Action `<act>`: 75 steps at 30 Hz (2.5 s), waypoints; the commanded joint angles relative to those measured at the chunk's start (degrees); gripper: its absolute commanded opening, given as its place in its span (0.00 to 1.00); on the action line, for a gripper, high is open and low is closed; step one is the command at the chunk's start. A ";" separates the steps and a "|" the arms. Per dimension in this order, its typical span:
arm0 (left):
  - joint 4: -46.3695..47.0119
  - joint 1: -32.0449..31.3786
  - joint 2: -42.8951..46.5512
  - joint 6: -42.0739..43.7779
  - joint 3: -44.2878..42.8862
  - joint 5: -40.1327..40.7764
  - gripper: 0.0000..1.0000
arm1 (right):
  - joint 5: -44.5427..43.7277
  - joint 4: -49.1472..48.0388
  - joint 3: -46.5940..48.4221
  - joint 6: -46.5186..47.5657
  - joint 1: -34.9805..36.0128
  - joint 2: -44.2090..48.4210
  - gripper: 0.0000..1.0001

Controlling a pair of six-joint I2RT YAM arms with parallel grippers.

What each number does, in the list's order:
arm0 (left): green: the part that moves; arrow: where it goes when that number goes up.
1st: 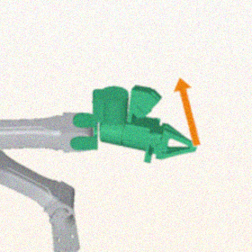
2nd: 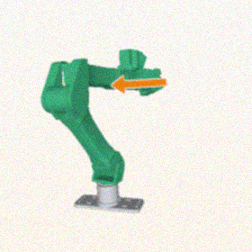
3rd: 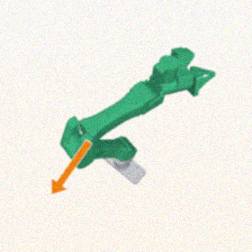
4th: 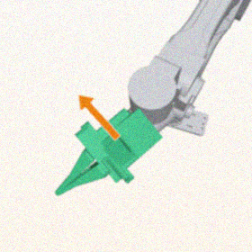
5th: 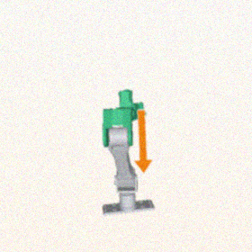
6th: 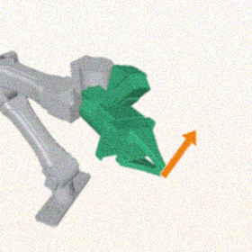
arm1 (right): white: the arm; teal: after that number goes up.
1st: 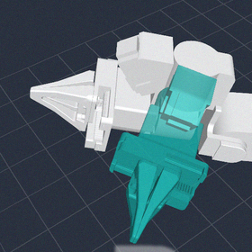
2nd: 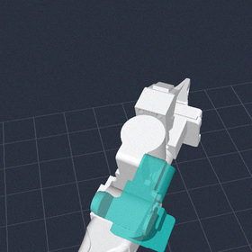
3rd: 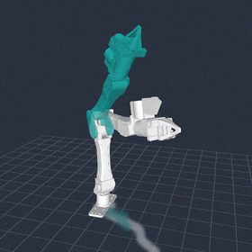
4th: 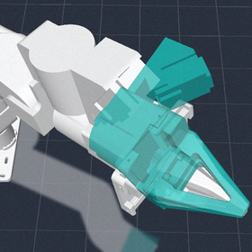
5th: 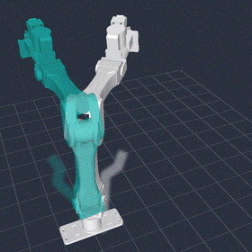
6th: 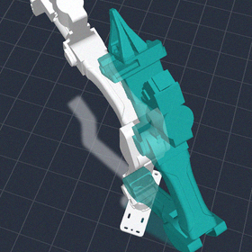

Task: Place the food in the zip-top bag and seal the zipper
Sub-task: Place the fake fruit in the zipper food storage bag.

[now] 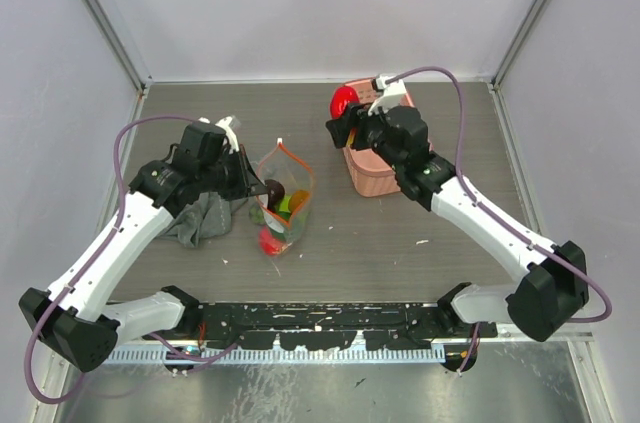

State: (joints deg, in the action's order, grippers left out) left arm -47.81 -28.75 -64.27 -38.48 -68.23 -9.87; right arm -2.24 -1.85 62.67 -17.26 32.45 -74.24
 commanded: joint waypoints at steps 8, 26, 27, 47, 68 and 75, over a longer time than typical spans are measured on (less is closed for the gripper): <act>2.54 0.28 0.79 -0.27 -2.31 -0.68 0.00 | -12.79 -13.92 -5.50 -6.79 12.19 5.78 0.37; 2.37 0.19 0.81 -0.28 -1.91 -0.50 0.00 | -18.00 -19.61 -7.13 -7.05 25.18 -0.50 0.41; 2.45 0.27 0.80 -0.32 -1.77 -0.49 0.00 | -18.02 -19.60 -7.25 -7.15 25.35 -0.81 0.42; 3.16 0.25 1.07 -0.46 -0.81 -0.46 0.00 | -15.19 -14.82 -8.03 -9.96 27.19 -3.07 0.66; 3.34 0.28 1.02 -0.38 -0.50 -0.33 0.00 | -13.05 -11.84 -6.90 -7.28 27.61 0.22 0.80; 2.91 0.26 1.45 -0.19 -0.31 0.02 0.00 | -11.43 -3.75 -2.03 -2.47 27.53 2.40 0.80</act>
State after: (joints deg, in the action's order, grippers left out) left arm -47.18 -28.75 -64.27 -38.54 -68.23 -9.82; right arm -14.50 -9.19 55.35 -23.40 59.68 -75.20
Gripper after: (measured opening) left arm 0.005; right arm 0.801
